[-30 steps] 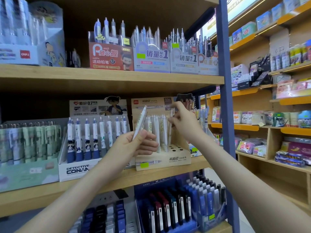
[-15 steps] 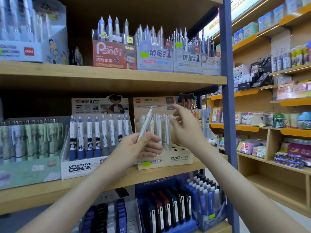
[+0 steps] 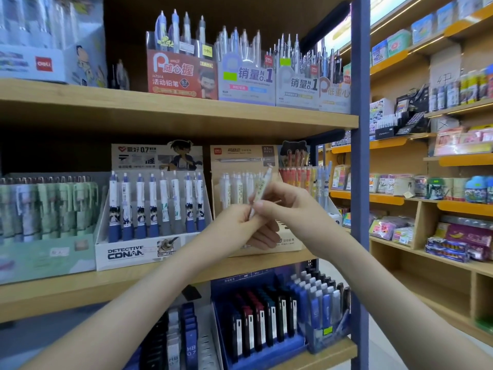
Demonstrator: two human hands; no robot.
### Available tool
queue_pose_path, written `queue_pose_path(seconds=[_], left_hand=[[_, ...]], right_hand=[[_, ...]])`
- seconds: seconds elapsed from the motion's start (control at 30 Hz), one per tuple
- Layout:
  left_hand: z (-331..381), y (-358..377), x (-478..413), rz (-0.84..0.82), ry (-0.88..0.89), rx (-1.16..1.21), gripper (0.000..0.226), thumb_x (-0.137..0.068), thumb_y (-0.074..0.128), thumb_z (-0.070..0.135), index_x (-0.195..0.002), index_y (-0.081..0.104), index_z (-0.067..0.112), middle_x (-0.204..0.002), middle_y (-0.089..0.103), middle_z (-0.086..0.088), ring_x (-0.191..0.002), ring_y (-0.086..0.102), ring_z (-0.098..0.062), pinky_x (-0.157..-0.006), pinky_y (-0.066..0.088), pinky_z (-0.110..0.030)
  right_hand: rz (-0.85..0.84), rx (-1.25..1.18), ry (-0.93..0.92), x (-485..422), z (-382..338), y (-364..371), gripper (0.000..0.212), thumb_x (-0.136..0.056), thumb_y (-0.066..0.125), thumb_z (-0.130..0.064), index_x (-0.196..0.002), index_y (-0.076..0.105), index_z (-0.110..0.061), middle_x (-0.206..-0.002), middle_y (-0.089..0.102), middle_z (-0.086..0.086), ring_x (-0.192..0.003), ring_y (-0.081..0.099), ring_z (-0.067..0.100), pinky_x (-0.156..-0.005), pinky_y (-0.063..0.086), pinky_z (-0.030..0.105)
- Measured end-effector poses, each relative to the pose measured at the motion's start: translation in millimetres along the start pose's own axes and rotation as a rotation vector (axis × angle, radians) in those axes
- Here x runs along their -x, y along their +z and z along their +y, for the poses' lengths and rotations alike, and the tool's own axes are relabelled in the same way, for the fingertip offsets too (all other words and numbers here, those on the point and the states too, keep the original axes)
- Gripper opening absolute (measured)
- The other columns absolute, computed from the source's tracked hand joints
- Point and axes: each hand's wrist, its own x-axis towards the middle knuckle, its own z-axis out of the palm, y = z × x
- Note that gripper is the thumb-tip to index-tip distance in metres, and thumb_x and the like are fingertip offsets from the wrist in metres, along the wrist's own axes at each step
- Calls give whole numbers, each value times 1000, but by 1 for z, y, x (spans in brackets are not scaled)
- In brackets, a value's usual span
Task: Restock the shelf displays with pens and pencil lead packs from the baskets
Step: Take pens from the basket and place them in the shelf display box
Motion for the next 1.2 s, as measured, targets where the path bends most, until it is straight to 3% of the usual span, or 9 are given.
queue_pose_path(seconds=[0.1, 0.2, 0.3, 0.37, 0.53, 0.73, 0.87, 0.97, 1.2], left_hand=[[-2, 3, -1, 38, 26, -112, 33, -94, 52, 38, -103, 68, 10, -86, 74, -2, -80, 71, -13, -78, 59, -32], [-17, 2, 2, 305, 264, -549, 37, -88, 54, 49, -109, 66, 21, -97, 67, 15, -89, 62, -1, -85, 50, -21], [-41, -9, 1, 432, 618, -1031, 42, -90, 50, 43, -118, 62, 14, -117, 63, 2, -111, 54, -11, -98, 41, -26], [-58, -15, -1, 391, 617, -1156, 51, -88, 49, 41, -132, 52, 14, -136, 52, -5, -127, 44, -17, -108, 36, -36], [-70, -20, -4, 345, 548, -1299, 58, -90, 43, 47, -142, 41, 20, -155, 26, -11, -145, 15, -23, -117, 7, -36], [-71, -20, -4, 350, 544, -1319, 56, -92, 42, 47, -141, 43, 21, -156, 23, -12, -146, 13, -23, -117, 9, -37], [-72, -20, -6, 352, 555, -1324, 55, -91, 44, 46, -140, 44, 21, -155, 25, -12, -145, 16, -24, -117, 12, -38], [-74, -20, -7, 359, 544, -1339, 56, -91, 44, 46, -141, 43, 21, -156, 24, -11, -146, 15, -24, -117, 13, -38], [-72, -19, -7, 360, 551, -1344, 55, -90, 43, 45, -139, 46, 20, -155, 26, -13, -145, 16, -25, -117, 14, -39]], right_hand=[[71, -69, 24, 0, 2, -5, 7, -89, 60, -11, -92, 65, -7, -83, 63, 5, -78, 57, 20, -73, 50, 32], [263, -241, 45, -5, 4, -24, 11, -92, 56, -12, -99, 61, -6, -87, 66, 5, -85, 63, 21, -81, 55, 33], [435, -109, 44, -12, 14, -37, 6, -94, 55, -15, -98, 59, -14, -89, 66, 3, -86, 65, 19, -76, 55, 30], [461, 19, 64, -16, 24, -38, 8, -93, 55, -15, -97, 56, -22, -91, 66, 2, -87, 65, 16, -74, 55, 28], [418, 173, 78, -24, 41, -29, 21, -94, 56, -16, -111, 47, -22, -96, 66, 4, -87, 65, 13, -76, 56, 27], [320, 339, 45, -40, 40, -29, 20, -96, 52, -19, -113, 43, -21, -99, 63, 8, -93, 63, 22, -85, 53, 43], [265, 419, 70, -44, 43, -26, 39, -95, 52, -18, -131, 36, -18, -92, 64, 7, -86, 63, 19, -82, 54, 37], [265, 470, 24, -43, 48, -18, 64, -94, 53, -12, -144, 16, -26, -77, 63, 11, -69, 63, 19, -64, 50, 23], [155, 565, -4, -46, 47, -8, 66, -94, 49, -5, -141, 16, -38, -78, 60, 2, -66, 62, 18, -64, 56, 33]])
